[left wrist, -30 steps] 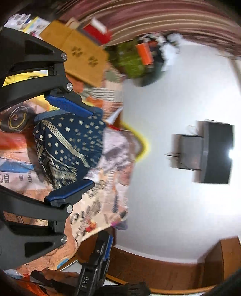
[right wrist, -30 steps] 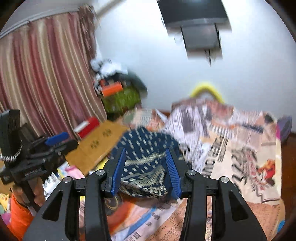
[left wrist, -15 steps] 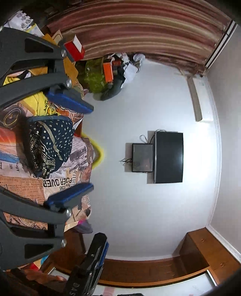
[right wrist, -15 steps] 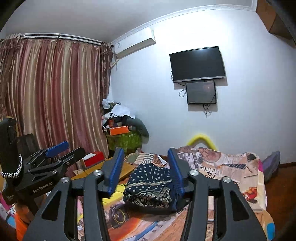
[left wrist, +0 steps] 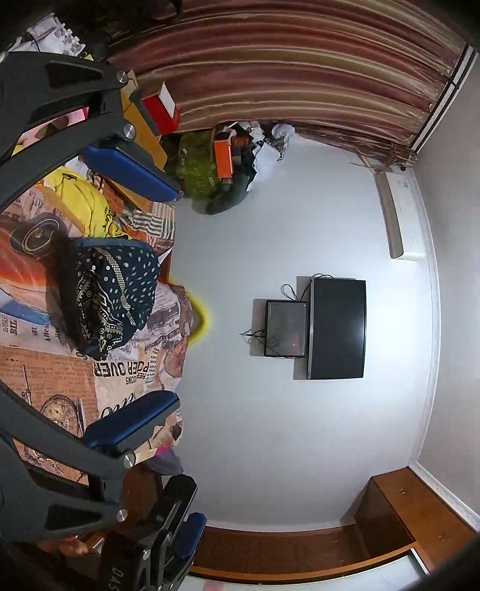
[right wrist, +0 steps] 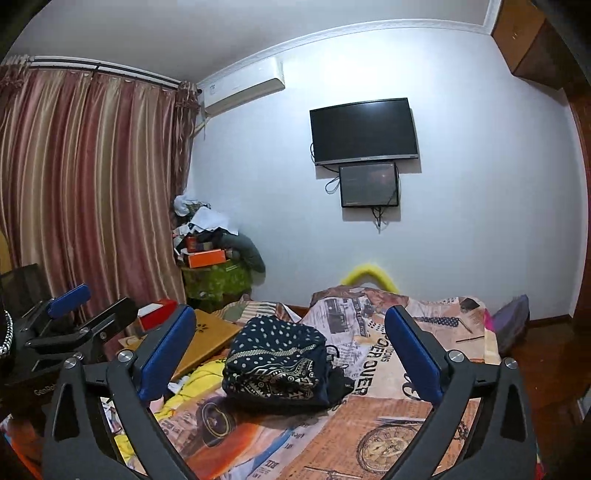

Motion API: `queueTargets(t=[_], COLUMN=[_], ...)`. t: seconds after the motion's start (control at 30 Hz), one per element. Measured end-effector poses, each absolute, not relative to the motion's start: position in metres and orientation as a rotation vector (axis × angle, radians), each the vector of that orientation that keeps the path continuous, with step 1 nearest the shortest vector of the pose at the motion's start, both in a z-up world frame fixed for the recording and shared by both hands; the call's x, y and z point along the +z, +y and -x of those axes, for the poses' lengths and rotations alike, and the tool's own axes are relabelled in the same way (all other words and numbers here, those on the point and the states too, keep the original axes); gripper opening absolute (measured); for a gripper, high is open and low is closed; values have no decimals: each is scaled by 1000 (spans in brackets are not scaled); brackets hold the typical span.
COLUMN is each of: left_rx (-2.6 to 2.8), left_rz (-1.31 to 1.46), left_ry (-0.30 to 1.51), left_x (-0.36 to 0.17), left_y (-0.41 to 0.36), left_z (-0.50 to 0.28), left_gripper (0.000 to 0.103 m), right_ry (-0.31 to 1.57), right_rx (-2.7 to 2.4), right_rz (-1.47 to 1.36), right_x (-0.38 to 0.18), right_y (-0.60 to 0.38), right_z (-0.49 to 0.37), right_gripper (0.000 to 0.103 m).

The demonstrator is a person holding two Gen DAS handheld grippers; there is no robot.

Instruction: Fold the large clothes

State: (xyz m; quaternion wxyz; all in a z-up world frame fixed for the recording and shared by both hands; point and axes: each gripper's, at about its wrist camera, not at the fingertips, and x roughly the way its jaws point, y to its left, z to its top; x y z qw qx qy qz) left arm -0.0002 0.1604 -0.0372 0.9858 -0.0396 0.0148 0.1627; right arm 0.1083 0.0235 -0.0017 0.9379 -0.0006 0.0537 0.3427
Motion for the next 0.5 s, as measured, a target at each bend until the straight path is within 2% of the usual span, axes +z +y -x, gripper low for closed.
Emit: queueTargets(t=[0.5], left_rx=[322], left_rz=[77], left_ry=[53], left_x=[-44], left_y=[155], left_z=[-5], left_gripper=[102], right_ry=[142], right_rx=[686], right_rz=[16], right_x=[-13], right_y=[21], right_z=[-106], right_gripper=[102])
